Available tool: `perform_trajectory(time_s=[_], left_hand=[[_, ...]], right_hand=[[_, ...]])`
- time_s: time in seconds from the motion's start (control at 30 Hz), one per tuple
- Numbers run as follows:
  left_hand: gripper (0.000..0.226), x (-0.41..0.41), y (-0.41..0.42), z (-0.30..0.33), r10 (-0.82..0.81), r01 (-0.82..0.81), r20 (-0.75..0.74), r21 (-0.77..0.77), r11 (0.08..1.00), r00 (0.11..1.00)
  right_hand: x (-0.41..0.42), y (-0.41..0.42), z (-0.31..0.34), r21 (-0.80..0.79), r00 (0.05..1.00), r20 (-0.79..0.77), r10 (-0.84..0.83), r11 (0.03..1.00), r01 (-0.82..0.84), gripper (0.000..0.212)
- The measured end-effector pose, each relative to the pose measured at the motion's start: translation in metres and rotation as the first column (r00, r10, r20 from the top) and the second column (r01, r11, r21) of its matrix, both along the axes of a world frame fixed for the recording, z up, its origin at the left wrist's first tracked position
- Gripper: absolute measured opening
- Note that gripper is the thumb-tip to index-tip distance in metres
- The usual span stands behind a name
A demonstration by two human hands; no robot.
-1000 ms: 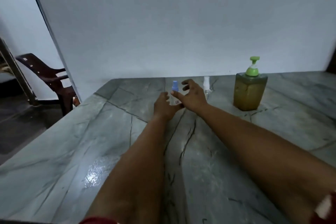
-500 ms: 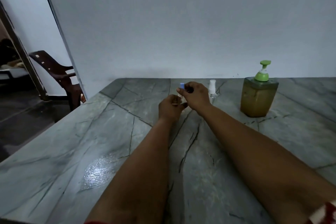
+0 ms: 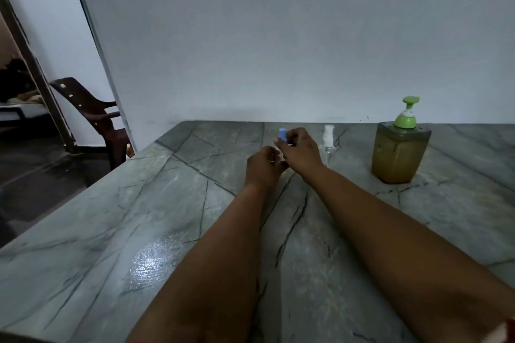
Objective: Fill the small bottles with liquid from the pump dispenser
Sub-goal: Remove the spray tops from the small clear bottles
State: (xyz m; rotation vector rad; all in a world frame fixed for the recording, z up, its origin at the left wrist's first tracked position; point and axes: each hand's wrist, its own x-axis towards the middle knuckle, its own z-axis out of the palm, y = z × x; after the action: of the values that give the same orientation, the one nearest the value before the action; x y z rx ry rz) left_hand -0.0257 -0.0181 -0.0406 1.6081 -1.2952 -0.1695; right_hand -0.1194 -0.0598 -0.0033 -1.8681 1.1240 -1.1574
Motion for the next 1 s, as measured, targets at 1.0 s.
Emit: perform_trajectory(time_s=[1.0], left_hand=[[0.027, -0.0015, -0.0020, -0.0004, 0.041, -0.042, 0.081, 0.009, 0.999, 0.996]], right_hand=[[-0.0021, -0.0052, 0.0061, -0.074, 1.000, 0.015, 0.021, 0.997, -0.020, 0.028]])
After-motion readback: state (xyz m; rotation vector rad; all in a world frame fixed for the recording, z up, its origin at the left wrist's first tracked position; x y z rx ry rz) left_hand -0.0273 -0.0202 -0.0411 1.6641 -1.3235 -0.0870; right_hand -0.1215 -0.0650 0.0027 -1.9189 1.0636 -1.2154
